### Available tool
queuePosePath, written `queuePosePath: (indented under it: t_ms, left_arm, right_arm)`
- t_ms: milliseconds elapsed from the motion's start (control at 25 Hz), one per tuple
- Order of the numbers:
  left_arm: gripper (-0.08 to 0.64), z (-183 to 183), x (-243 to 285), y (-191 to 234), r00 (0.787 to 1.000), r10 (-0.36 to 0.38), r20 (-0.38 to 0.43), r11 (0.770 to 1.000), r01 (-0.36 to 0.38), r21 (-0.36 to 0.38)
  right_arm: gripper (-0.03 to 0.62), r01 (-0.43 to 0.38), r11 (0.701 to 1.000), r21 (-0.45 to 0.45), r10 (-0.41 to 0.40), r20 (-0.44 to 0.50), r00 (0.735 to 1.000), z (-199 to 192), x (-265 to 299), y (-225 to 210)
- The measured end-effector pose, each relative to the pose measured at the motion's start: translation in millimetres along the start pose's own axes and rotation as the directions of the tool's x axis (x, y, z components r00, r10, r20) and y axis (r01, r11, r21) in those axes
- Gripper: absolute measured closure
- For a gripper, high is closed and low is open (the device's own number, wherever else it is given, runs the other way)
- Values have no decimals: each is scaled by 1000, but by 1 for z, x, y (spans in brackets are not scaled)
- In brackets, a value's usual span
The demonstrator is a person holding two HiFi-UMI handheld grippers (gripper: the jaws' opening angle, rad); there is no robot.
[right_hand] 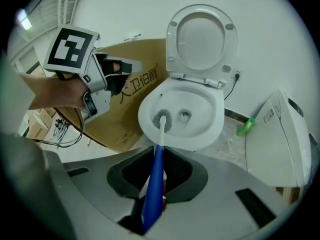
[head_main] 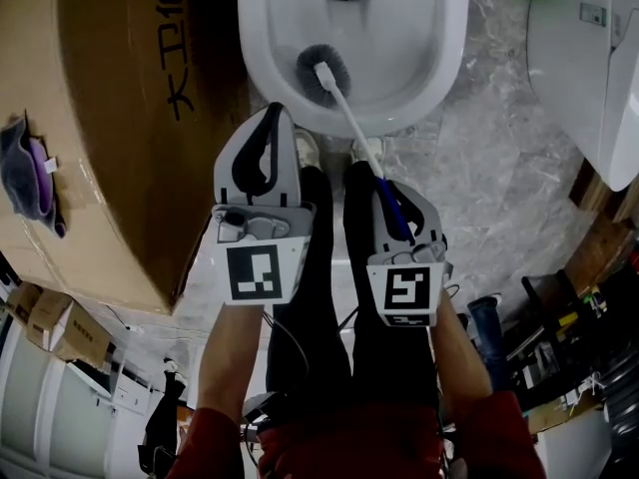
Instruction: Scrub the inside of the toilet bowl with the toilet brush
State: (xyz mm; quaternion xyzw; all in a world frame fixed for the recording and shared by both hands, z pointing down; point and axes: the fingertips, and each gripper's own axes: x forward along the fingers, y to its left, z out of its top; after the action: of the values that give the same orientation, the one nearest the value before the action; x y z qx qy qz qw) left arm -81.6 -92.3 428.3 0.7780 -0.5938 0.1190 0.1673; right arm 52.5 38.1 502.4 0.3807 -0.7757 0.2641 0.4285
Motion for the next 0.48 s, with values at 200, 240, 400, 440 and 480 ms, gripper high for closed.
queuePosePath:
  t_ms: [200, 240, 400, 440, 480]
  left_arm:
    - [548, -1, 3, -5, 1000, -6, -6, 1000, 6, 3]
    - [548, -1, 3, -6, 1000, -7, -7, 1000, 7, 4]
    - [548, -2, 6, -8, 1000, -10, -12, 1000, 10, 7]
    - [548, -3, 7, -8, 1000, -11, -13, 1000, 11, 7]
    - [548, -3, 8, -9, 1000, -11, -14, 1000, 11, 7]
  right_arm:
    - [531, 53, 998, -15, -54, -30, 998, -13, -8, -27]
    - [531, 68, 998, -15, -68, -34, 997, -14, -10, -33]
    - [531, 116, 993, -17, -117, -49, 992, -20, -14, -57]
    - [531, 126, 992, -25, -127, -50, 991, -20, -14, -62]
    - [531, 137, 990, -35, -139, -50, 989, -19, -14, -67]
